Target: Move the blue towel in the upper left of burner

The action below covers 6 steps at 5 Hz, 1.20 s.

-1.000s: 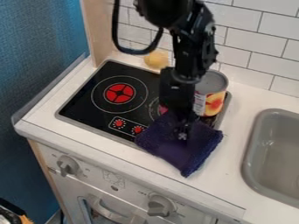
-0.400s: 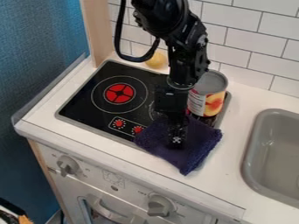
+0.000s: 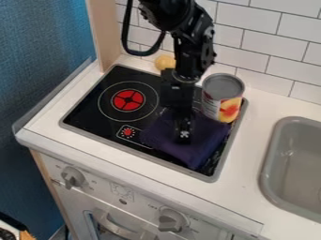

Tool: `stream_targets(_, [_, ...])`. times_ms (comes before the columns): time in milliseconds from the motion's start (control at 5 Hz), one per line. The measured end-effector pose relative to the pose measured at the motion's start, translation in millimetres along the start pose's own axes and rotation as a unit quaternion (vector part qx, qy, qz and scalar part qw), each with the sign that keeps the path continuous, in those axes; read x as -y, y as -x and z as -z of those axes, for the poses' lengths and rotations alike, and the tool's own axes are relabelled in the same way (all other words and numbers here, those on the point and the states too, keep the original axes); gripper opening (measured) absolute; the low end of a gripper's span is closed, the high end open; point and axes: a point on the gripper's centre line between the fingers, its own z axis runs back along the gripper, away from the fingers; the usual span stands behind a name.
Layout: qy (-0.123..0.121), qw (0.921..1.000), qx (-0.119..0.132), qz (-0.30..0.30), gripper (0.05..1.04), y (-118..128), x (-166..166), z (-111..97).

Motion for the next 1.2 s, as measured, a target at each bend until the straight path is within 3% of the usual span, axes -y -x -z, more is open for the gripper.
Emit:
stream_targets(400, [0.003,0.9968,0.015,-0.079,1.001,-31.2,49.1,4.6])
stream_targets(1000, [0.0,0.9774,0.031,-0.209,1.001,-104.9,106.1,13.1])
stream_targets(1200, [-0.006,0.9739,0.039,-0.223,1.001,-116.3,110.3,14.1])
